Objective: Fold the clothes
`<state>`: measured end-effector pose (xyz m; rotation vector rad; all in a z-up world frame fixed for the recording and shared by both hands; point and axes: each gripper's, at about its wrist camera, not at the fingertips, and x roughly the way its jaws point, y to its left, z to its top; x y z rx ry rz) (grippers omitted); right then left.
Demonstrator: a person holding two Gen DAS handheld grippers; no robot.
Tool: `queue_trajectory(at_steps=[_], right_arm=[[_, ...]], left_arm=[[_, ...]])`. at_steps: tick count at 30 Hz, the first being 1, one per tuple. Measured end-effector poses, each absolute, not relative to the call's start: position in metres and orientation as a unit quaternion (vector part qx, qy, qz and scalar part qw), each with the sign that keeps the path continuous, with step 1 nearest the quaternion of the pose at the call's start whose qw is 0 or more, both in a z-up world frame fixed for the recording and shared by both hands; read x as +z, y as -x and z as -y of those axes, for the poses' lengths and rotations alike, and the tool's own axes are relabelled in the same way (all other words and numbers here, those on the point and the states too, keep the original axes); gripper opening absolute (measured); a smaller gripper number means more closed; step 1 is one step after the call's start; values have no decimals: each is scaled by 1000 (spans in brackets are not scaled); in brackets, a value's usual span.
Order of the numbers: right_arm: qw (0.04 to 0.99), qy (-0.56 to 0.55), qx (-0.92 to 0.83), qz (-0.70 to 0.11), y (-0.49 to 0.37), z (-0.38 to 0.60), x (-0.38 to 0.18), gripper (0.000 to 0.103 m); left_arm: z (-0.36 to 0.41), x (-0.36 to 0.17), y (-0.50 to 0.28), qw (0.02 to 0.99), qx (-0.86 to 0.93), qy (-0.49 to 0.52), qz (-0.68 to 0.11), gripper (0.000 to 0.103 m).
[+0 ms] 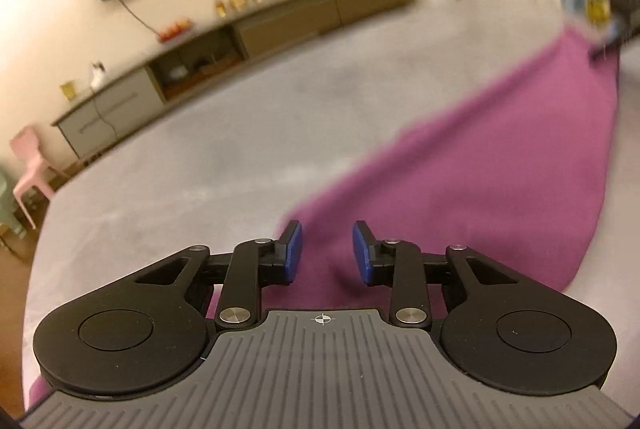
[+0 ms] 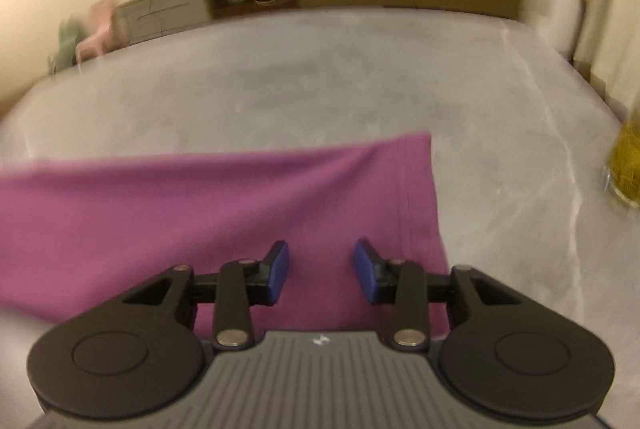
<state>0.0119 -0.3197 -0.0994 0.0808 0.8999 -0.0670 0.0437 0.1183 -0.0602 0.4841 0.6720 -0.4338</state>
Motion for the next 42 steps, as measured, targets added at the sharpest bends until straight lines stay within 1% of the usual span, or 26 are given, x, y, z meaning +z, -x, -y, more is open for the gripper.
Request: queue_trajectory(at_steps=[1, 4, 5, 7, 10, 13, 15, 17, 20, 21, 22, 23, 24, 26, 27, 28, 29, 31, 33, 35, 37, 38, 39, 40, 41, 42], right_arm=[[898, -22, -48, -437, -12, 321, -100, 35], [895, -17, -82, -439, -6, 330, -101, 35], [893, -8, -99, -439, -5, 330, -101, 34], [886, 36, -148, -439, -4, 322, -102, 35], [896, 82, -168, -402, 4, 291, -84, 36], [925, 72, -73, -366, 17, 224, -62, 36], [927, 72, 30, -366, 19, 170, -60, 37], [919, 74, 98, -374, 16, 132, -68, 37], [906, 78, 126, -397, 0, 108, -91, 37], [901, 79, 120, -409, -6, 108, -98, 41], [901, 77, 107, -413, -11, 114, -102, 50], [902, 68, 92, -415, -13, 124, -103, 59], [902, 63, 74, -421, -15, 134, -102, 59], [899, 76, 41, -429, -17, 149, -99, 58], [898, 83, 34, -431, -18, 155, -99, 58], [897, 82, 28, -434, -20, 160, -100, 58], [896, 82, 21, -436, -21, 162, -100, 58], [895, 91, 3, -437, -22, 164, -101, 58], [894, 89, -11, -439, -26, 165, -101, 58], [894, 72, -10, -443, -30, 168, -101, 57], [893, 55, -6, -447, -33, 171, -101, 51], [892, 56, -6, -448, -34, 170, -101, 51], [892, 58, -6, -448, -35, 168, -101, 51], [892, 63, -7, -448, -35, 166, -101, 51], [891, 73, -10, -448, -34, 161, -101, 51], [890, 86, -12, -448, -33, 157, -101, 51]], left_arm=[[-127, -62, -44, 895, -194, -231, -328, 8], [-159, -62, -43, 910, -140, -205, -333, 7], [-170, -57, -36, 914, -128, -199, -328, 8], [-192, -44, -19, 923, -109, -192, -314, 21], [-223, -38, 11, 925, -93, -195, -313, 23], [-255, -39, 36, 925, -68, -184, -327, 24], [-280, -45, 48, 926, -34, -163, -339, 24], [-308, -48, 58, 930, 1, -130, -345, 24], [-350, -46, 70, 936, 38, -83, -341, 24], [-362, -44, 76, 938, 47, -74, -336, 27], [-375, -42, 78, 940, 55, -62, -332, 42], [-387, -39, 77, 941, 63, -47, -328, 48], [-400, -36, 77, 943, 71, -33, -324, 55], [-419, -38, 68, 943, 55, 16, -328, 58], [-426, -40, 64, 942, 36, 40, -333, 63], [-433, -43, 60, 939, 17, 64, -337, 64], [-432, -47, 54, 937, 1, 74, -341, 64], [-424, -49, 53, 941, -18, 56, -334, 64], [-417, -47, 59, 946, -40, 44, -319, 61], [-414, -46, 65, 943, -73, 50, -322, 57], [-409, -50, 61, 936, -101, 48, -333, 50], [-405, -53, 56, 932, -115, 44, -342, 50], [-400, -56, 53, 927, -126, 35, -351, 43], [-396, -59, 51, 924, -130, 22, -359, 16], [-396, -58, 48, 924, -131, 26, -358, 0], [-398, -56, 43, 925, -132, 36, -354, 0]])
